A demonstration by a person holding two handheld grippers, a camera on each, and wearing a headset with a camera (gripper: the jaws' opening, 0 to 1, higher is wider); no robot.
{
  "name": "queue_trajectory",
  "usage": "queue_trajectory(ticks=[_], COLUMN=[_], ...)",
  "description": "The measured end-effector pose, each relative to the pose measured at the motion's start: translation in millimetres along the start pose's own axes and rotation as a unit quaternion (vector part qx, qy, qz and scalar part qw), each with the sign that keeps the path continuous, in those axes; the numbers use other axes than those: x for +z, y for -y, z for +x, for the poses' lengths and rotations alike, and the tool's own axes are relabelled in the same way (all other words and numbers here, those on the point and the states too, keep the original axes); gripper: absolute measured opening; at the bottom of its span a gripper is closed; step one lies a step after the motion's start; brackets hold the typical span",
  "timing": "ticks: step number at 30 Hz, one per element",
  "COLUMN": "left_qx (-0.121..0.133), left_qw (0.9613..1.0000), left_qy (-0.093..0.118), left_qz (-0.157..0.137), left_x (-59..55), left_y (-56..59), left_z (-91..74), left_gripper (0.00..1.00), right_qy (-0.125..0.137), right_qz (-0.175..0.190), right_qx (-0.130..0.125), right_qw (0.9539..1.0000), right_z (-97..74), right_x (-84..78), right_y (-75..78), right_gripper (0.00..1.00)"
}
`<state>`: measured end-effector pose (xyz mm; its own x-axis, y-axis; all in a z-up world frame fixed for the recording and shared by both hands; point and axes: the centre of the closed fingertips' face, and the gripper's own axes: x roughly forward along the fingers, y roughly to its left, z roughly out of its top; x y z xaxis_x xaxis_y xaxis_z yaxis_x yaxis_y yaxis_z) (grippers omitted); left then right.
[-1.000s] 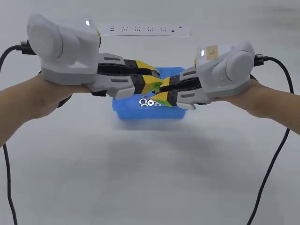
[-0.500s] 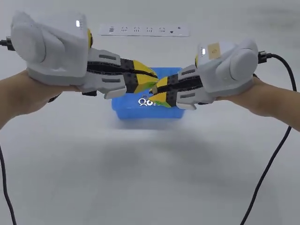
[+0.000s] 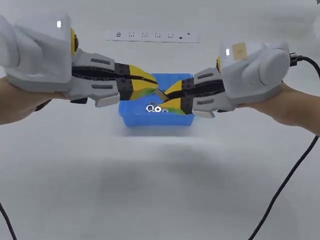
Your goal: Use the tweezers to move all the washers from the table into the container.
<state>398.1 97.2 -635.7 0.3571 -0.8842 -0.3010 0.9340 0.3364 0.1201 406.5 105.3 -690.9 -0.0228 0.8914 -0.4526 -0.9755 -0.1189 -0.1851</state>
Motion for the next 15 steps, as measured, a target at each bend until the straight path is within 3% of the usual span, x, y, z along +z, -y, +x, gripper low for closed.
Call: queue_trajectory(ticks=[4, 7, 15], left_qx=[-0.005, -0.005, -0.009], left_qw=[1.0000, 0.9999, 0.9997], left_qy=[-0.003, -0.014, -0.019], left_qz=[0.000, -0.005, -0.014], left_x=[-2.7, -13.6, -26.3], left_y=[9.9, 16.8, 32.7], left_z=[-6.7, -11.2, -13.1], left_gripper=[0.04, 0.05, 0.05], right_qy=[-0.004, -0.009, -0.030], right_qz=[-0.010, -0.014, -0.016], right_qx=[0.006, 0.009, 0.031], right_qw=[0.9999, 0.9998, 0.9989], right_z=[-3.5, -5.0, -3.6], right_x=[4.9, 5.7, 2.2], right_y=[-9.4, -17.0, -34.6], right_gripper=[0.08, 0.08, 0.08])
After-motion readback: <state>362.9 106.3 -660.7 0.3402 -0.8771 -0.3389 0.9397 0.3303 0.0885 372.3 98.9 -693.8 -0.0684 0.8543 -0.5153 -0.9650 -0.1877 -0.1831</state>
